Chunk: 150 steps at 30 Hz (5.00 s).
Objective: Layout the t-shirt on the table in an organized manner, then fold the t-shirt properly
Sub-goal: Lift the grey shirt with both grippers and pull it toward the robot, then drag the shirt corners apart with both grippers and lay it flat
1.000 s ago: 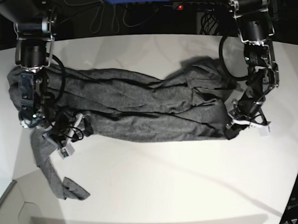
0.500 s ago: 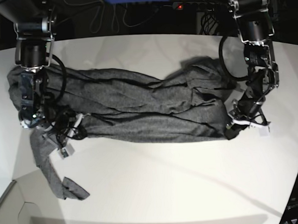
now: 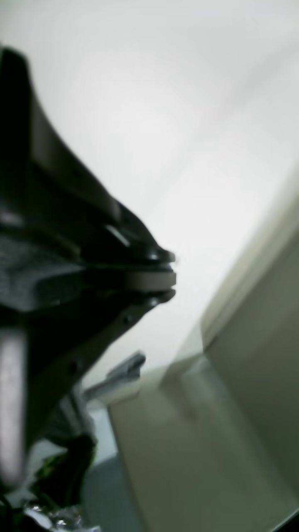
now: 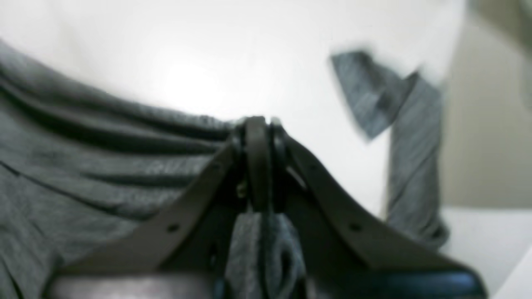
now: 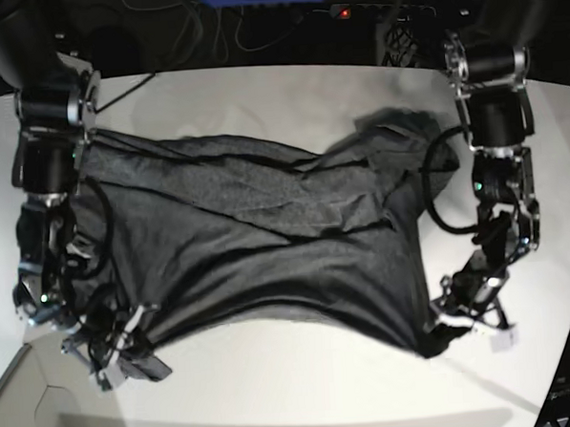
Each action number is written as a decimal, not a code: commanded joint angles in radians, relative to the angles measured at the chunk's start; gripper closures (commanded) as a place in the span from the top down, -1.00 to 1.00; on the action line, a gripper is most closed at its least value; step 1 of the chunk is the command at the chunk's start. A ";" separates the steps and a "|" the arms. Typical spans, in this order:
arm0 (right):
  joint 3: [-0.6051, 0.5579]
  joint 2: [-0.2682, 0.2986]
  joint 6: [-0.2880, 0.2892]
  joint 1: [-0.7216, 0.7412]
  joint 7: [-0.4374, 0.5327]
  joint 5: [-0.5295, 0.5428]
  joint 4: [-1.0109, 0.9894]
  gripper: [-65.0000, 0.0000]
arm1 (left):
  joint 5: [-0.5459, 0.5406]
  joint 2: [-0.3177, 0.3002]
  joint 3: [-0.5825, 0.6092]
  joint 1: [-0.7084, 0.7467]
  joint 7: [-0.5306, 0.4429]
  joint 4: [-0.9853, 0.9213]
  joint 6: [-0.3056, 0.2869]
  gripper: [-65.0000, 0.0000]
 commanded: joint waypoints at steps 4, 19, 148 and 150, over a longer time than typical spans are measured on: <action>-0.001 0.010 0.000 0.133 0.104 0.009 -0.151 -1.00 | -0.015 -0.010 0.022 -0.119 -0.026 -0.109 -0.009 -1.00; -0.005 0.013 0.000 0.359 0.405 0.008 -0.565 -1.00 | -0.015 -0.016 0.177 -0.369 -0.244 -0.469 -0.009 -1.00; 0.493 -0.171 -0.084 -0.953 0.113 0.012 0.781 0.06 | -0.232 -0.051 -0.291 1.075 0.039 0.912 0.137 -0.98; 0.455 -0.167 -0.084 -0.947 0.110 0.011 0.773 0.13 | -0.232 -0.051 -0.291 1.087 0.069 0.901 0.137 -0.85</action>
